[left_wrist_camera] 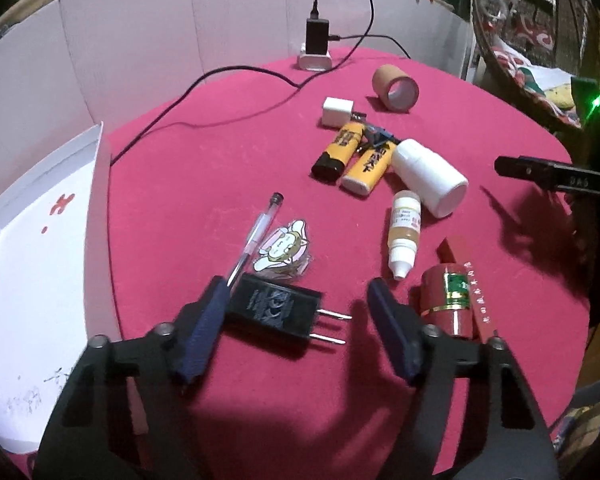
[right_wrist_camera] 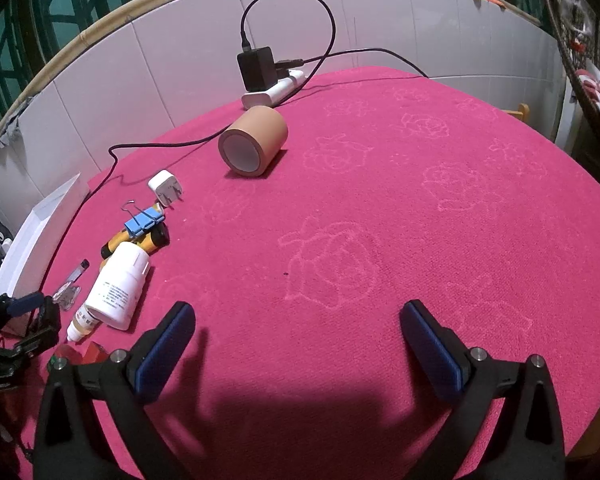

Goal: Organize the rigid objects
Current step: 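Lower the left gripper onto the black plug charger and close it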

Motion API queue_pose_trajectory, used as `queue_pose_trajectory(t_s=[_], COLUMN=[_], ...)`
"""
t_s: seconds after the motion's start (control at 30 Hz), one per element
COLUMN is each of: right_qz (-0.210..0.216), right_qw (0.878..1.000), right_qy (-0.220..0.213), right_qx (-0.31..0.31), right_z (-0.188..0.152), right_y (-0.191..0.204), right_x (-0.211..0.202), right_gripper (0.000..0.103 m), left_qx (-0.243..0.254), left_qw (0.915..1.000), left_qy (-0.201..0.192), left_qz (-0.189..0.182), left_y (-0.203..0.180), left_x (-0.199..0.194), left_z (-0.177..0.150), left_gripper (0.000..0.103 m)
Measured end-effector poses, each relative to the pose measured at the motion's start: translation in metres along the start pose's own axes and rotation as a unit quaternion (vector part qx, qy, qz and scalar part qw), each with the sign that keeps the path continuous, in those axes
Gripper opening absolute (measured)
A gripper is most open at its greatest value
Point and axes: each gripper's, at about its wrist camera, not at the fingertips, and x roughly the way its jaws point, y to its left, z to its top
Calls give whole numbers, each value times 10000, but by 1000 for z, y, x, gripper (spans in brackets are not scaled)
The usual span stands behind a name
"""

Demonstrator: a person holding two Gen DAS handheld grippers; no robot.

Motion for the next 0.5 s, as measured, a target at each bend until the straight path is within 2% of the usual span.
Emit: queue_pose_trajectory(t_s=[0.13,0.5], right_qz=[-4,-44], right_qw=[10000,10000], right_qy=[0,23], right_qx=[-9,-55], right_z=[0,1], right_y=[0,0], right_x=[0,0], right_gripper=[103,103], left_qx=[13,55], left_qw=[10000,9999], left_qy=[-61,116], left_qz=[-76,-43], left_y=[-2,-9], left_x=[-2,11], left_z=[-2,4], left_gripper=[60,61])
